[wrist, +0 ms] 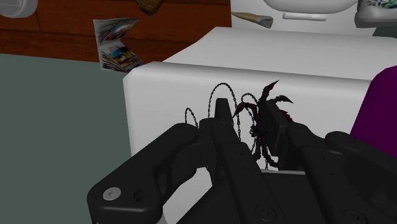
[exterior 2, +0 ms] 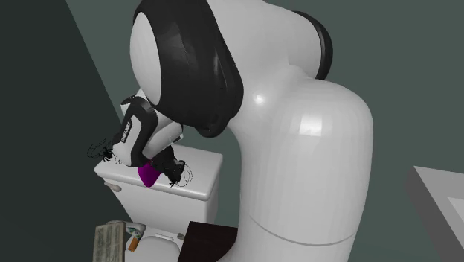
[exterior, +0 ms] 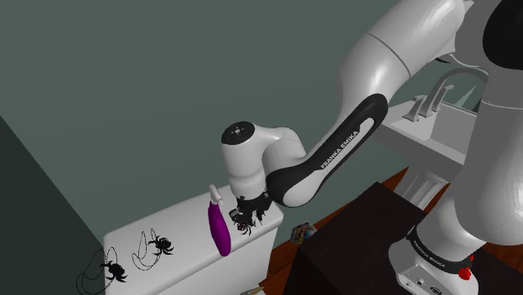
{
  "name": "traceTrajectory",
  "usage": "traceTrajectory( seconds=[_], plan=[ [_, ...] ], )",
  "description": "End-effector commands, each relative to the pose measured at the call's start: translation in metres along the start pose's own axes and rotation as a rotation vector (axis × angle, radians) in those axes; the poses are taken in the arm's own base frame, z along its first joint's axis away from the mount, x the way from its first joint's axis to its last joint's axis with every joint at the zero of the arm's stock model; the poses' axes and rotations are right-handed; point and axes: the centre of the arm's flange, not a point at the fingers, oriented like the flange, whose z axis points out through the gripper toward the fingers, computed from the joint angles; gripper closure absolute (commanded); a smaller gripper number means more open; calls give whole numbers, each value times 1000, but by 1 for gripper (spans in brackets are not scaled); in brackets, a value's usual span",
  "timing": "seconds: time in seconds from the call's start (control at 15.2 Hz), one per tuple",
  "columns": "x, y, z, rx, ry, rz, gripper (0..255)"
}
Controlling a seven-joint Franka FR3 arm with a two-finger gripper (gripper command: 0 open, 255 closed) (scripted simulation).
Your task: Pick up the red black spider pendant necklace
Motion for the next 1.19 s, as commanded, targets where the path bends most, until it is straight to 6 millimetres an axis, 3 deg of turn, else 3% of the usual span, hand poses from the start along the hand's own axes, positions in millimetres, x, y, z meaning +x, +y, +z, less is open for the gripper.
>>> traceTrajectory(
  seconds=[0.0, 0.33, 1.12],
  plan=[
    [0, 0, 0, 0, 0, 0, 255],
    [0, 0, 1, 0, 0, 0, 255],
    [1, 10, -62, 0, 0, 0, 255]
  ],
)
